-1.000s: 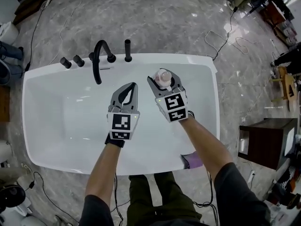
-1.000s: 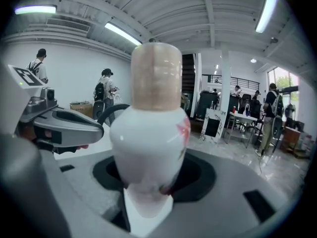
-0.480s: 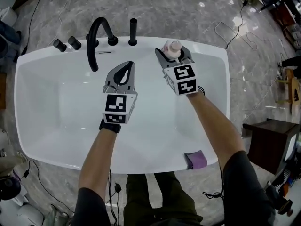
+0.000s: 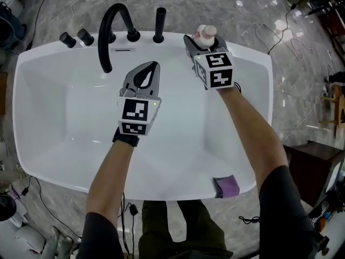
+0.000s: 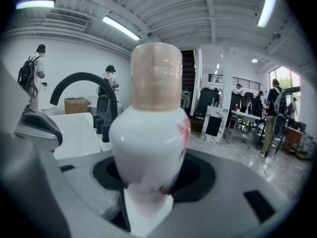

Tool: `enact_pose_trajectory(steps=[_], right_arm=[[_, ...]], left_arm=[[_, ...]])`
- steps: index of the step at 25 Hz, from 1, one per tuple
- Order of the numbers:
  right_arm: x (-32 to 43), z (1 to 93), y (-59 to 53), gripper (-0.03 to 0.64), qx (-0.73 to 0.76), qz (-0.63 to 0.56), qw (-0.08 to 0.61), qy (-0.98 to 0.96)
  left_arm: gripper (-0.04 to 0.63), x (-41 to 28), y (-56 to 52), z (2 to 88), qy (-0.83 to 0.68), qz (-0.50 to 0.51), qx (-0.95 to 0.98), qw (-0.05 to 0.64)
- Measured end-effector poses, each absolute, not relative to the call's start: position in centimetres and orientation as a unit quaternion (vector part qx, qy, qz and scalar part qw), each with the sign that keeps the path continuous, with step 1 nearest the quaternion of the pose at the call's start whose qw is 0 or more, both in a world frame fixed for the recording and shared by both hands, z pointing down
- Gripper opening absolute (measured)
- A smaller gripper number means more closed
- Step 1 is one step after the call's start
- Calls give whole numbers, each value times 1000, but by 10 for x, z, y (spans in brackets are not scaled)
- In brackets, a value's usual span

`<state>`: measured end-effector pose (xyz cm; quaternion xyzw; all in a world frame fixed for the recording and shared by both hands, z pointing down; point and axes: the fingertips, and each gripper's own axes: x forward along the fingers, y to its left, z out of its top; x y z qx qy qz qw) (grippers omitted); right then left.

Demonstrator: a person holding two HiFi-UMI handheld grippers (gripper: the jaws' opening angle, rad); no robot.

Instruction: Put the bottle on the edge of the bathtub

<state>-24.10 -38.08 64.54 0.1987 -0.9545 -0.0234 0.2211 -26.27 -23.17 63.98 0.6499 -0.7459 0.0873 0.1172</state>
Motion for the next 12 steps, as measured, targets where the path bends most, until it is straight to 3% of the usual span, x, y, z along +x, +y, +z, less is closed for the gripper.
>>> enact_pose_trajectory(steps=[12], right_arm=[[-267, 667, -407, 224, 198, -22, 220, -955]], left_arm=[[2, -267, -224, 679, -751, 98, 640, 130]])
